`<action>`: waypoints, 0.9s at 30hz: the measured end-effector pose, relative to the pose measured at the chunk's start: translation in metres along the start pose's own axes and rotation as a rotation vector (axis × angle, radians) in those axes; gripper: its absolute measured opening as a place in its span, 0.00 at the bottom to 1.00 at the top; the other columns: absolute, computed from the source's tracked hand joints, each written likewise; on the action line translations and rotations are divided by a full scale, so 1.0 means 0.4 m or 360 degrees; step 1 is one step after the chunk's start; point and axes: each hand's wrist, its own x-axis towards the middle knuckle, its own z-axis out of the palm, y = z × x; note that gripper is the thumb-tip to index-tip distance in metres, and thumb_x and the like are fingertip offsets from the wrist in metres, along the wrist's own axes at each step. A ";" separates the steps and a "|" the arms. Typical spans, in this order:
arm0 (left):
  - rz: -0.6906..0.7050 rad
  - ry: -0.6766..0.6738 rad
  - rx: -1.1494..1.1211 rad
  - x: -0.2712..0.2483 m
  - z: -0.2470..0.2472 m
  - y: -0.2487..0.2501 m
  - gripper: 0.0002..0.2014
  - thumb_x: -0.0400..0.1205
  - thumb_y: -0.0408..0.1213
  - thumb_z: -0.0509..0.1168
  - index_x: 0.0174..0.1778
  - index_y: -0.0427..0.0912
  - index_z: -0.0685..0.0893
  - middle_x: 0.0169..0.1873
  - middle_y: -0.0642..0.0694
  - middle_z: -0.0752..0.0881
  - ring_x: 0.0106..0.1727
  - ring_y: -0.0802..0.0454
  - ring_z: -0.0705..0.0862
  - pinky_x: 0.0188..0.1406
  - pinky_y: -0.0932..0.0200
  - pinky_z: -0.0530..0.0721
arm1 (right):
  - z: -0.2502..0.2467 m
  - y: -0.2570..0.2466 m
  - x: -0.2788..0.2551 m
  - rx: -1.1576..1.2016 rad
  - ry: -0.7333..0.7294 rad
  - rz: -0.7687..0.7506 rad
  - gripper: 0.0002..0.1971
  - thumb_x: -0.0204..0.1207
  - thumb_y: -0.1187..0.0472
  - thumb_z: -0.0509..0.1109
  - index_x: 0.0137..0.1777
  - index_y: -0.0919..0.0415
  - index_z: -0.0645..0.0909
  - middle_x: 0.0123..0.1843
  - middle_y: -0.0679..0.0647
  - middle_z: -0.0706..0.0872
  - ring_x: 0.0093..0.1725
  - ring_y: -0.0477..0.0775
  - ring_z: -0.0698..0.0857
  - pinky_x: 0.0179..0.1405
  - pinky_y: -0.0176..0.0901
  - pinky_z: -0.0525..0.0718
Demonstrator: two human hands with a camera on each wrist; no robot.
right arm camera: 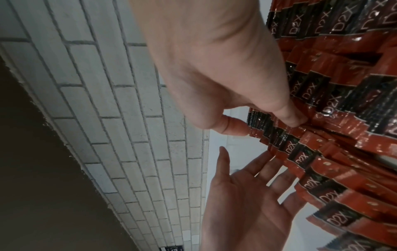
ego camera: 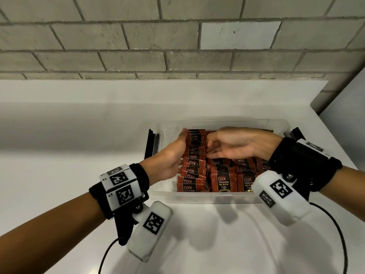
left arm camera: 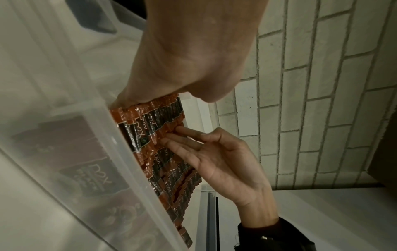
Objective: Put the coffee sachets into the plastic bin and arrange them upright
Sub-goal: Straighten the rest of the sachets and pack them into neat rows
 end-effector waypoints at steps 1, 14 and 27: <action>-0.0003 -0.0011 -0.0013 0.000 -0.002 0.000 0.33 0.83 0.65 0.41 0.64 0.44 0.79 0.56 0.44 0.85 0.58 0.47 0.82 0.60 0.49 0.80 | -0.001 -0.003 0.000 0.0020 0.0002 -0.0004 0.07 0.76 0.76 0.57 0.44 0.65 0.73 0.60 0.66 0.78 0.61 0.60 0.80 0.66 0.47 0.78; 0.0110 0.0065 0.0053 -0.017 0.013 0.029 0.34 0.85 0.62 0.37 0.82 0.45 0.57 0.81 0.44 0.61 0.83 0.45 0.56 0.81 0.38 0.49 | -0.014 -0.022 0.000 -0.0009 0.0119 -0.0097 0.12 0.76 0.77 0.58 0.58 0.68 0.71 0.58 0.63 0.77 0.64 0.60 0.78 0.73 0.50 0.74; -0.0081 0.0088 0.0141 -0.036 -0.011 0.006 0.39 0.83 0.66 0.41 0.83 0.42 0.54 0.82 0.40 0.55 0.83 0.42 0.53 0.82 0.42 0.52 | -0.003 -0.008 -0.055 -0.0206 0.0075 -0.0016 0.08 0.81 0.68 0.61 0.59 0.63 0.73 0.68 0.66 0.75 0.67 0.62 0.78 0.67 0.47 0.78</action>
